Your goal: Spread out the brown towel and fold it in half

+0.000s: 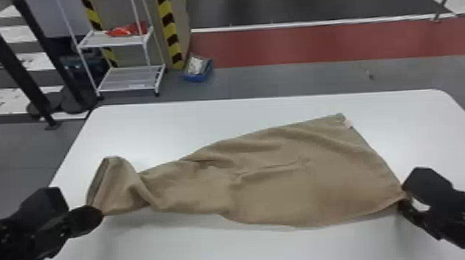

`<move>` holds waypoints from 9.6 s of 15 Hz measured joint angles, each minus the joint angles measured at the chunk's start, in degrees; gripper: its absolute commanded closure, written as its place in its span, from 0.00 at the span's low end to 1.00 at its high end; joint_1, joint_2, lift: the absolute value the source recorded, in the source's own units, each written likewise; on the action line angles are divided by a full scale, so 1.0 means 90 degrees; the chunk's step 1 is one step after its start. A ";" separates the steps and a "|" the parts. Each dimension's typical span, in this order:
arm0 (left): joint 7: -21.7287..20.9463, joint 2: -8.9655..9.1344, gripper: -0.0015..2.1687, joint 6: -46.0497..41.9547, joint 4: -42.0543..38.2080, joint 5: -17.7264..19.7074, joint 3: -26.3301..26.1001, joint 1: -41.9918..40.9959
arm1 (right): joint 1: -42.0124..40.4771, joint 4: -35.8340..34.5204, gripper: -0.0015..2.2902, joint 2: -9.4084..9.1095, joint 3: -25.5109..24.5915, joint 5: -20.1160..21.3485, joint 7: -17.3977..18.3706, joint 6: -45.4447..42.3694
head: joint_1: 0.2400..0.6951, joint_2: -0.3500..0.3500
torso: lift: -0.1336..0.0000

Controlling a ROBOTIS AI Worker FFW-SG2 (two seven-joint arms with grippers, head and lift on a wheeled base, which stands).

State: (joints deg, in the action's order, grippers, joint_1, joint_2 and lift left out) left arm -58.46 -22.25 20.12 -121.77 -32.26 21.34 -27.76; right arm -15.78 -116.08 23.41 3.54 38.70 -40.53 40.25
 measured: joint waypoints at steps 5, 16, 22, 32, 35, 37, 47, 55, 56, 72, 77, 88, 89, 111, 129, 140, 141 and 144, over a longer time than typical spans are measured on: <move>-0.0296 -0.0034 0.66 -0.0041 0.0020 0.0163 0.0149 0.0119 | 0.0021 -0.0155 0.58 0.0002 -0.0431 -0.0287 -0.0006 0.0095 | 1.00 0.60 | 0.04; -0.0990 0.0033 0.66 0.0783 -0.1140 0.1922 0.1420 0.1013 | 0.0051 -0.1281 0.58 -0.0253 -0.2689 -0.2862 0.0773 0.0922 | 1.00 0.43 | 0.04; -0.0690 0.0240 0.17 0.1137 -0.0648 0.1804 0.0099 0.1438 | 0.0264 -0.1311 0.58 -0.0689 -0.2293 -0.2434 0.0518 0.1270 | 1.00 0.38 | 0.04; 0.0098 0.0491 0.05 -0.0524 -0.0421 0.1918 -0.1666 0.0642 | -0.1070 -0.1309 0.58 -0.1410 -0.2805 -0.1380 0.0363 0.0338 | 1.00 0.00 | 0.04; 0.0460 0.0470 0.12 -0.1139 -0.0245 0.1438 -0.2306 0.0665 | -0.1147 -0.1325 0.58 -0.1565 -0.2846 -0.1380 0.0363 0.0231 | 1.00 0.00 | 0.04; 0.0573 0.0457 0.19 -0.1364 -0.0035 0.1155 -0.2723 0.0787 | -0.1171 -0.1334 0.58 -0.1647 -0.2853 -0.1385 0.0356 0.0176 | 1.00 0.00 | 0.04; 0.1477 0.0485 0.35 -0.1676 0.0926 0.0100 -0.3781 0.1548 | -0.1257 -0.1389 0.58 -0.1800 -0.2926 -0.1435 0.0356 0.0152 | 1.00 0.00 | 0.04; 0.1734 0.0424 0.88 -0.1441 0.1179 -0.0158 -0.3777 0.1796 | -0.1230 -0.1367 0.58 -0.1789 -0.2997 -0.1499 0.0359 0.0128 | 1.00 0.00 | 0.04; 0.1617 0.0404 0.88 -0.1413 0.1103 -0.0088 -0.3672 0.1781 | -0.1224 -0.1351 0.58 -0.1784 -0.3018 -0.1509 0.0361 0.0115 | 1.00 0.00 | 0.04; -0.1091 0.0057 0.01 -0.4108 0.3331 0.4967 0.0343 0.1294 | -0.1280 -0.1536 0.58 -0.1898 -0.2657 -0.1291 0.0050 -0.0005 | 1.00 0.36 | 0.04; -0.0436 -0.0109 0.10 -0.4350 0.3607 0.4649 0.0587 0.1350 | -0.1310 -0.1639 0.58 -0.1898 -0.2731 -0.1313 0.0051 0.0031 | 1.00 0.46 | 0.04; 0.0013 0.0136 0.13 -0.1865 -0.0279 0.2181 -0.1274 -0.0016 | -0.1122 -0.1634 0.58 -0.2108 -0.2533 -0.1176 0.0051 0.0054 | 1.00 0.09 | 0.04; 0.0590 0.0135 0.13 -0.1775 -0.0300 0.1901 -0.1612 0.0002 | -0.1136 -0.1636 0.58 -0.2123 -0.2530 -0.1161 0.0051 0.0054 | 1.00 0.08 | 0.04; 0.3261 -0.0193 0.13 0.0235 -0.0319 0.0315 -0.0725 -0.0585 | -0.1331 -0.1886 0.58 -0.2105 -0.2775 -0.1349 0.0012 0.0054 | 1.00 0.49 | 0.04; -0.0574 -0.0634 0.24 -0.0362 -0.0991 -0.1095 -0.0832 -0.0789 | -0.1196 -0.1702 0.58 -0.1996 -0.2892 -0.1447 0.0002 0.0009 | 1.00 0.33 | 0.04; -0.0429 -0.0740 0.35 -0.0064 -0.0721 -0.1415 -0.1216 -0.0588 | -0.1274 -0.1791 0.58 -0.2015 -0.2947 -0.1458 -0.0008 0.0015 | 1.00 0.34 | 0.04; -0.0404 -0.0740 0.35 -0.0067 -0.0708 -0.1417 -0.1225 -0.0592 | -0.1285 -0.1802 0.58 -0.2016 -0.2954 -0.1458 -0.0008 0.0015 | 1.00 0.34 | 0.04; -0.0407 -0.0764 0.36 -0.0023 -0.0582 -0.1527 -0.1304 -0.0555 | -0.1302 -0.1828 0.58 -0.2016 -0.2970 -0.1458 -0.0008 0.0015 | 1.00 0.34 | 0.04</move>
State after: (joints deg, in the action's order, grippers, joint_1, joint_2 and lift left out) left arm -62.12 -29.13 19.92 -127.01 -46.00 9.60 -32.76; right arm -27.50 -132.53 5.27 -23.18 25.57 -40.60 40.39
